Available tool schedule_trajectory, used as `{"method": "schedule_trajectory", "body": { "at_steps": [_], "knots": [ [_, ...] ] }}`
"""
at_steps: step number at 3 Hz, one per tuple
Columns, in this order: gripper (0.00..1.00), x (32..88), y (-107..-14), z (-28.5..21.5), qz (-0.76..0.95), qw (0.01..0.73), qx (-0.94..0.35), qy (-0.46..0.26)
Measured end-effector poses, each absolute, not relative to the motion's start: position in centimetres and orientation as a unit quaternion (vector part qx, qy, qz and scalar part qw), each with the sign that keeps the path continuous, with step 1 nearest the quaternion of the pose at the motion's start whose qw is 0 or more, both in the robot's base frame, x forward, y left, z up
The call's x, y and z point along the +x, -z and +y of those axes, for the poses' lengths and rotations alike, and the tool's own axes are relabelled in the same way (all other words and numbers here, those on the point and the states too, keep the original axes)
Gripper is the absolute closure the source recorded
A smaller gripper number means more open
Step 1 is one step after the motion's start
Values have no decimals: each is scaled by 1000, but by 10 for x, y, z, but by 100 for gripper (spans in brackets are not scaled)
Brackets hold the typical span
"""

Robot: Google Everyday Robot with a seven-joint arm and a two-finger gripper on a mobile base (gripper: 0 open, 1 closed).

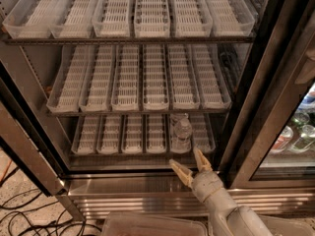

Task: Pick water bottle from bottom shelf of fridge

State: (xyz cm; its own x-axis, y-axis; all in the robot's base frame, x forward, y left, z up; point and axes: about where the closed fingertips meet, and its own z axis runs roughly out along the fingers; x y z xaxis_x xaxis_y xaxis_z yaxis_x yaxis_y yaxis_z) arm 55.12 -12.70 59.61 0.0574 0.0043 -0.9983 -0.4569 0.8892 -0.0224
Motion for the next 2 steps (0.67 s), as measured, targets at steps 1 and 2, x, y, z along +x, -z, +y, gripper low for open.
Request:
{"method": "schedule_trajectory", "body": {
  "at_steps": [1,2],
  "knots": [
    [46,561,-598,-125,667,706,-172,-162],
    [45,569,-598,-122,668,704,-176,-163]
  ]
}}
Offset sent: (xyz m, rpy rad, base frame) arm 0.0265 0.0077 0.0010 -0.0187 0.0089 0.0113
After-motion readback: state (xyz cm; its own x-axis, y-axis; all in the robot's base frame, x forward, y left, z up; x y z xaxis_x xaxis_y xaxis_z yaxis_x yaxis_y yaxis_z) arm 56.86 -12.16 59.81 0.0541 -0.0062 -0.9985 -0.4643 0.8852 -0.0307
